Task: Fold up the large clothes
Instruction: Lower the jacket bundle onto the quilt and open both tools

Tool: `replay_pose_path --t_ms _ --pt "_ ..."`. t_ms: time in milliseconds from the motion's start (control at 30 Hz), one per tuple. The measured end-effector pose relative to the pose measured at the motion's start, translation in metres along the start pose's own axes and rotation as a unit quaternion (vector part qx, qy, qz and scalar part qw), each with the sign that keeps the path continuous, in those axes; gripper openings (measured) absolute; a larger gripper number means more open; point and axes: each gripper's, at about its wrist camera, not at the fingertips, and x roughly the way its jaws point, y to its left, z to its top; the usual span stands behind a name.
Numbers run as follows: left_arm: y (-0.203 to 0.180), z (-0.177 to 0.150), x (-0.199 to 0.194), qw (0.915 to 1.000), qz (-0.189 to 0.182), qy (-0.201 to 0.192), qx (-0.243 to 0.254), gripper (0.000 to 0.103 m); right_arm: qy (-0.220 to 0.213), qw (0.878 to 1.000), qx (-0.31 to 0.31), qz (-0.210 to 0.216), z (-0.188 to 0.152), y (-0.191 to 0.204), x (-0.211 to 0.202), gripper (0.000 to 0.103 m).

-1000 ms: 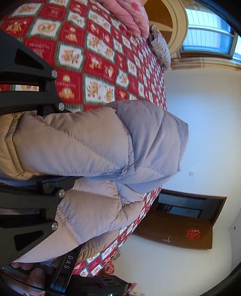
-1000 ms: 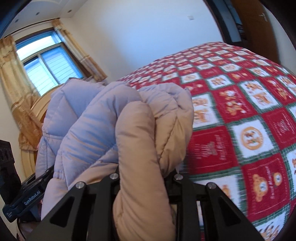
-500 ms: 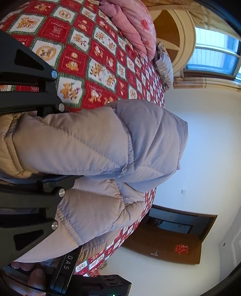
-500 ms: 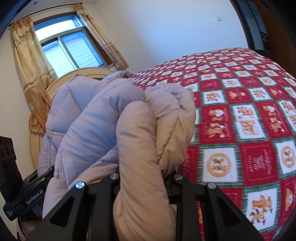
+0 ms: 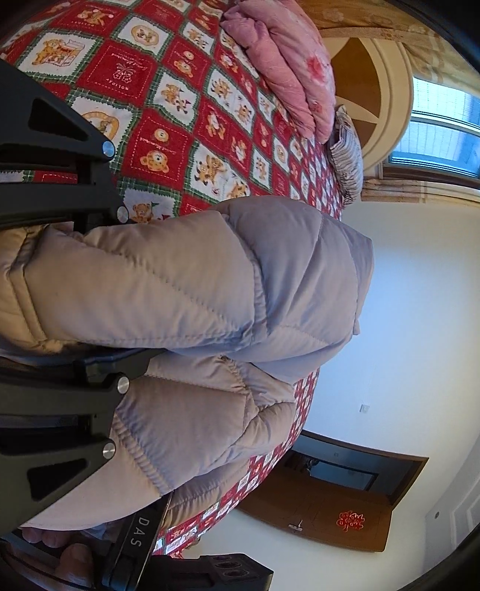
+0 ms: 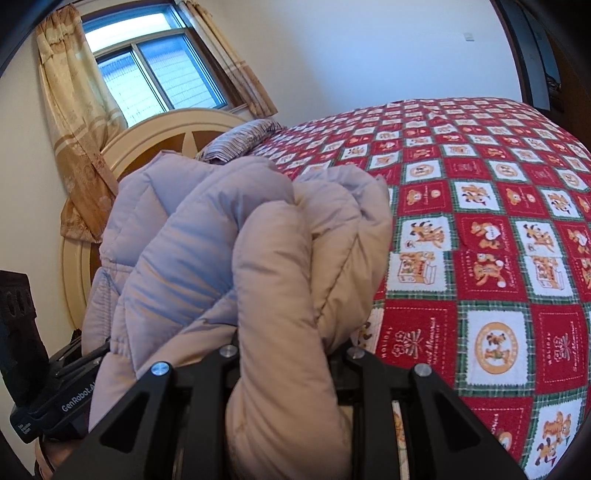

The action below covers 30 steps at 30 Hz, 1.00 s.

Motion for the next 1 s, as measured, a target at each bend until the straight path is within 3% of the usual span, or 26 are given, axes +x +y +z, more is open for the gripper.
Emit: replay_pose_path --t_ms 267,433,600,800,1000 --pt "0.021 -0.009 0.023 0.9996 0.016 0.019 -0.016 0.046 0.025 1.0 -0.003 -0.011 -0.002 0.0 0.028 0.026" --pt "0.032 -0.016 0.034 0.9987 0.032 0.029 -0.029 0.064 0.038 0.999 -0.002 -0.023 -0.008 -0.005 0.041 0.028" --pt "0.048 -0.025 0.044 0.9966 0.04 0.036 -0.062 0.085 0.053 0.998 0.016 -0.037 -0.014 -0.016 0.052 0.036" --pt "0.057 -0.03 0.05 0.995 0.038 0.038 -0.084 0.093 0.06 0.997 0.026 -0.043 -0.019 -0.023 0.06 0.044" --pt "0.059 -0.03 0.051 0.9939 0.037 0.042 -0.095 0.095 0.065 0.996 0.033 -0.049 -0.022 -0.028 0.066 0.051"
